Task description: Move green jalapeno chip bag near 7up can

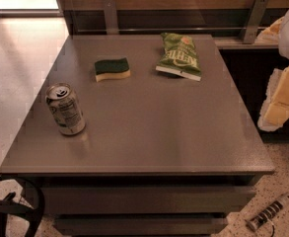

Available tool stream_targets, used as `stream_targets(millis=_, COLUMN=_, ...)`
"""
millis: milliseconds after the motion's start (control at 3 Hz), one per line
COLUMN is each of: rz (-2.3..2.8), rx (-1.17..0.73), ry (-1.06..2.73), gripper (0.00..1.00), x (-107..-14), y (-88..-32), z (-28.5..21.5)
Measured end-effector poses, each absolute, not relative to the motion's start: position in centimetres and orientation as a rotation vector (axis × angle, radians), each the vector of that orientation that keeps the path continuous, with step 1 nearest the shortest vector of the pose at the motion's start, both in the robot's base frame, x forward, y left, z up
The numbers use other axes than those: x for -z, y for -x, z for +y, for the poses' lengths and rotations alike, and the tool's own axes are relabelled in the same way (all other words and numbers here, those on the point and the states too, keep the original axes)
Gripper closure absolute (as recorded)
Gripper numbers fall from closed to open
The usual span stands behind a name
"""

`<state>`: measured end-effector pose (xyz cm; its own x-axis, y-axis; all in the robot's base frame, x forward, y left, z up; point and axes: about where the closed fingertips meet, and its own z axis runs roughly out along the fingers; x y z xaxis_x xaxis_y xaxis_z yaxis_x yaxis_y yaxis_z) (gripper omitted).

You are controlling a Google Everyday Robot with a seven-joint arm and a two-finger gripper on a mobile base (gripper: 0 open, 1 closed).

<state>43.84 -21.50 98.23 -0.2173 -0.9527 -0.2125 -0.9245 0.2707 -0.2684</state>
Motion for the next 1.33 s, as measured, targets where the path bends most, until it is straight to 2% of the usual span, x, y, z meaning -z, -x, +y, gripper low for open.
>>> stream_targets(millis=667, rz=2.263, rx=0.180, ry=1.672, gripper=0.00, x=-98.3, y=-46.1, z=-21.9)
stream_targets(millis=1333, rz=2.268, rx=0.310, ry=1.366, gripper=0.00, x=-98.4, y=-56.4, z=-24.8)
